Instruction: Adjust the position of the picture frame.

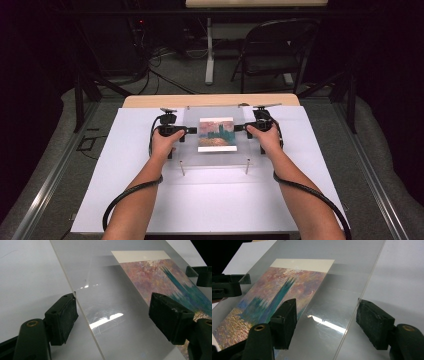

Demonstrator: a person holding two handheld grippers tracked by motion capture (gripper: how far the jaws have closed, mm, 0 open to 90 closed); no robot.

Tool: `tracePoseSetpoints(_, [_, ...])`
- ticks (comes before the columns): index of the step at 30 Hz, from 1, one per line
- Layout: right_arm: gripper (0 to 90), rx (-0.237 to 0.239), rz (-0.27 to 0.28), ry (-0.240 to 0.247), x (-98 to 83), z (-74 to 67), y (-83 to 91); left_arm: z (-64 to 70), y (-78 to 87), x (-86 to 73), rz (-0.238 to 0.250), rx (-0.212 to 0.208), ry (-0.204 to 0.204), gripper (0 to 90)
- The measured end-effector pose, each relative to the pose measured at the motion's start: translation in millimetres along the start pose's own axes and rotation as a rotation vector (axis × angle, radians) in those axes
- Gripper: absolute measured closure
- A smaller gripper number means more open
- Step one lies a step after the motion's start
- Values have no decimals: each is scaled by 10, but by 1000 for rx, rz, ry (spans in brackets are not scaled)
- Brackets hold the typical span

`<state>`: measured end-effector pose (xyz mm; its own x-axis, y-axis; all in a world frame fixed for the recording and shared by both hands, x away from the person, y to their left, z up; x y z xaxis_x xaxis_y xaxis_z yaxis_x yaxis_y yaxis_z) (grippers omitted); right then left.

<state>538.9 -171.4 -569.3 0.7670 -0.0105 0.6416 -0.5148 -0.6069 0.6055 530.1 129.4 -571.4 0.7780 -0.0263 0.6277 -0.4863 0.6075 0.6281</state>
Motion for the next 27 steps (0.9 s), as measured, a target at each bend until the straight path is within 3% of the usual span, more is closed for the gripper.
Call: tracePoseSetpoints(27, [316,-58,-1,-22,16,-68,-24,72,-15,29,-16,63,40,229])
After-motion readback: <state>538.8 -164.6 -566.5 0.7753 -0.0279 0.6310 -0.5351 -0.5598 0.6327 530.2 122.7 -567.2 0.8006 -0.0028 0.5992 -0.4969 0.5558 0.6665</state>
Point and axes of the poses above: each handheld gripper's, and its own axes: y roughly backward along the jaws, x roughly out of its top, z roughly to its right, the point moved 4 cm from there along -y, roughly forward along the jaws, and after that the axes turned 3 degrees about z, right-handed, at the moved point
